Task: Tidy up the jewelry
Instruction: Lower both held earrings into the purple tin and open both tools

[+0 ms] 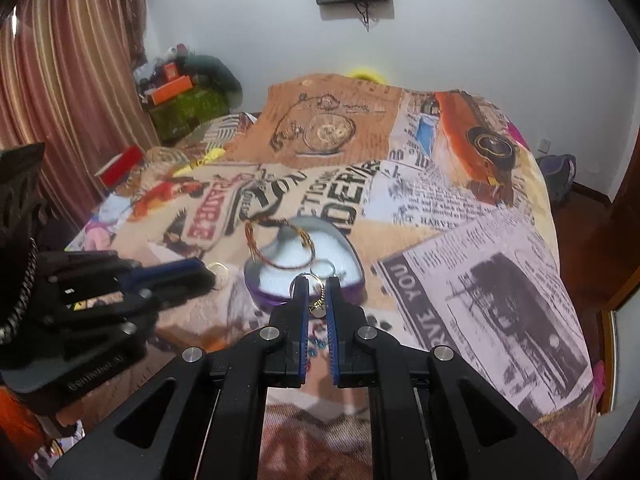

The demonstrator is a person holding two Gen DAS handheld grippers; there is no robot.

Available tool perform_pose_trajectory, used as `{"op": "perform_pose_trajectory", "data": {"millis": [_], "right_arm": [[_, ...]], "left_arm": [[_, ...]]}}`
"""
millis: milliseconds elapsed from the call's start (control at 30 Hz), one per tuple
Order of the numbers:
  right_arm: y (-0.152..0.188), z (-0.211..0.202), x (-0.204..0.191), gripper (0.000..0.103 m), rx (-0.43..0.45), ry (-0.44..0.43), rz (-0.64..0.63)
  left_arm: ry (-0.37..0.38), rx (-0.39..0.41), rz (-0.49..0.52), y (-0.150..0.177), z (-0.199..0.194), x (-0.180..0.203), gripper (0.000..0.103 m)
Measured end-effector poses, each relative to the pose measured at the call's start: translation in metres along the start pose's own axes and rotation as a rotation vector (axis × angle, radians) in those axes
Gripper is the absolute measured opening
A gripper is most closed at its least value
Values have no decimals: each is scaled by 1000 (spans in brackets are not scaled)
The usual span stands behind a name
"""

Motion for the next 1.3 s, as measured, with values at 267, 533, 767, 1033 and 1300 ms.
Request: {"op": "perform_pose_trajectory", "data": {"millis": [267,533,767,1033,1300], "right_arm": [[-10,17,-3,7,-9,-24,7],[-8,42,-2,7,-71,-49,3],[-4,57,-3,7,-117,-71,0],[0,62,-7,7,-138,-79,-22],[0,63,-3,7,-157,-63,-14]], "left_arm": [[8,-9,3,-6,16,-6,7],[22,-35,5,-4,30,-8,7],[38,-49,-8,-3,40,-11,7],[39,-52,6,-3,43,-8,7],[31,-47,15,-2,38,-7,7]]}}
Point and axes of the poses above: each gripper's, at about its wrist camera, not at the fingertips, and z roughly the way its jaws point, x to its right, y to its underside, the point moved 5 cm from there along z, roughly the way its jaws point, and after that the axes turned 4 degrees about y, right-handed, at the moved point
